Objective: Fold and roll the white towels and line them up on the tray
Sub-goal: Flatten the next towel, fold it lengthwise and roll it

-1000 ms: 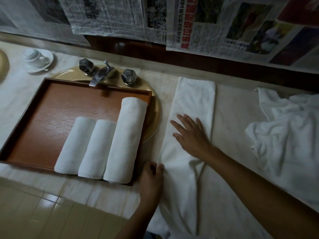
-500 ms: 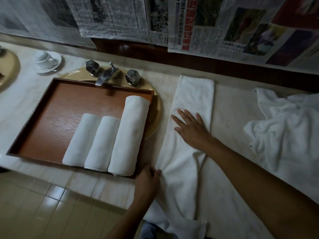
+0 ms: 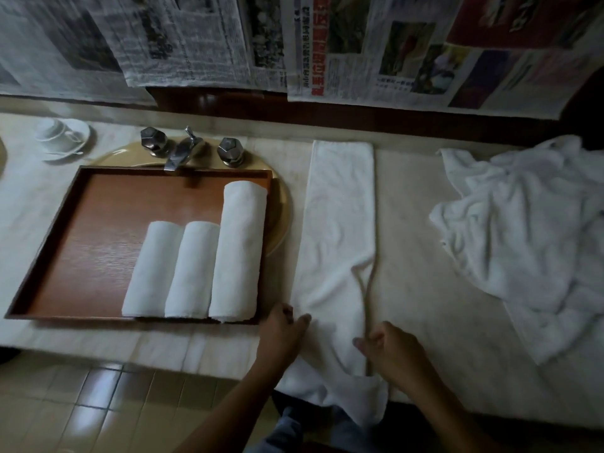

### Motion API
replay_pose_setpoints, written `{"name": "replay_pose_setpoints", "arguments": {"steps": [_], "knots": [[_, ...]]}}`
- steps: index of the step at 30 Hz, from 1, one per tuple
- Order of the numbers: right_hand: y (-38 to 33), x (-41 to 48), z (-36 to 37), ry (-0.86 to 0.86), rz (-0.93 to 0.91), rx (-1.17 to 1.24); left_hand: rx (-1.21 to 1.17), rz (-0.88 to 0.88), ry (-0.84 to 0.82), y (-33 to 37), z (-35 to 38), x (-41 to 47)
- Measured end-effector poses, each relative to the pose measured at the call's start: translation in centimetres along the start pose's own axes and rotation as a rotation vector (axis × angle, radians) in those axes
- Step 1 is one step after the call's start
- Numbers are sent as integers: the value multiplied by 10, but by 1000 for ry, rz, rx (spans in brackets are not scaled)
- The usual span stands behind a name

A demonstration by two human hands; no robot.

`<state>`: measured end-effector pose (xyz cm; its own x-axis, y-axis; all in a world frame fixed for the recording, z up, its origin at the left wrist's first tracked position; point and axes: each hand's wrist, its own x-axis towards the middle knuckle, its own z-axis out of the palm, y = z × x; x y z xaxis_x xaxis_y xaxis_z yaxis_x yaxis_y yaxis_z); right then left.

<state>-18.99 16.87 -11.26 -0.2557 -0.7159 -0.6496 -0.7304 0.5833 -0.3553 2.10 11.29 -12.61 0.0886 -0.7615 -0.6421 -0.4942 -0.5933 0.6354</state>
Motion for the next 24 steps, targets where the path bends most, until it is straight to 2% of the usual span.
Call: {"name": "replay_pose_setpoints", "arguments": {"steps": [2,6,7,10,12,14,17,19,22,24], "knots": [[9,-17,19,-45,-14,-16,-92,-18,-88,-8,-4,-10],[7,-37,35,88,-43,55,28,-62,-184,-26,-8,-28],[6,-41,37,119,-52,91,-73,-96,-213,-29,-8,-30],[4,-49,41,153,-84,167,-638,-239,-337,-32,-11,-37],[5,-51,41,174,-63,209,-739,-253,-374,-39,-13,-42],[7,-49,38,140,-5,271,-620,-223,-338,-47,-12,-45],[10,-36,34,64,80,325,-88,21,-149,-56,-12,-41],[11,-26,32,92,105,332,141,174,-51,-57,-12,-41],[5,-16,23,106,77,267,130,234,36,-55,-10,-44],[2,-12,18,89,19,211,103,170,36,-51,-9,-44]]}}
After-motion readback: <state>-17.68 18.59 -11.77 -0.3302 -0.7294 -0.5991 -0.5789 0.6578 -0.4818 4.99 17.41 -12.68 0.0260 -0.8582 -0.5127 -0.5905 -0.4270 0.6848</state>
